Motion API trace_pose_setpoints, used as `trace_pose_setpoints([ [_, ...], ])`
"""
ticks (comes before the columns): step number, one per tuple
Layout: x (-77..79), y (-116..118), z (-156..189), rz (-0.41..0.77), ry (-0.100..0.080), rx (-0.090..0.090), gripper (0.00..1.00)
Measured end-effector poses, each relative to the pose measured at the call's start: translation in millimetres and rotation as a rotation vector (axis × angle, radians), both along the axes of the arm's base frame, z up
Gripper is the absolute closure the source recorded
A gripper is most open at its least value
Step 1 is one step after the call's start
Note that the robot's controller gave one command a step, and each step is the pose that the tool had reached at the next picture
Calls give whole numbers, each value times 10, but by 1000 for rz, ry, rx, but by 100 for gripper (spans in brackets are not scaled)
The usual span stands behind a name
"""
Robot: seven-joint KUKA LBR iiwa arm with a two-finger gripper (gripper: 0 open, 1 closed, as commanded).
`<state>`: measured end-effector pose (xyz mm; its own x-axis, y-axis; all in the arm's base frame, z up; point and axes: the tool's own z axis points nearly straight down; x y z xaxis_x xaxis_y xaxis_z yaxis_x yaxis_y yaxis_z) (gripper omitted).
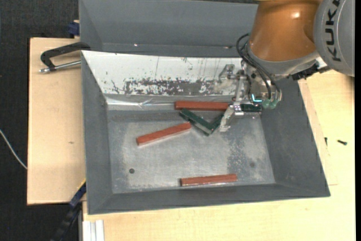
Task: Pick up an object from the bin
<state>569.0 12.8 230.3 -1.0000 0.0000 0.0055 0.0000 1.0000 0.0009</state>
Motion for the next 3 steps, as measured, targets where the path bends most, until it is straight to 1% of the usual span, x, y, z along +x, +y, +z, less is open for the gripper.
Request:
trace_pose_setpoints([
  [1, 14, 0, 48, 0, -9, 0, 0],
  [2, -18, 61, -296, -90, -11, 0, 0],
  [3, -30, 47, -682, -310, -7, 0, 0],
])
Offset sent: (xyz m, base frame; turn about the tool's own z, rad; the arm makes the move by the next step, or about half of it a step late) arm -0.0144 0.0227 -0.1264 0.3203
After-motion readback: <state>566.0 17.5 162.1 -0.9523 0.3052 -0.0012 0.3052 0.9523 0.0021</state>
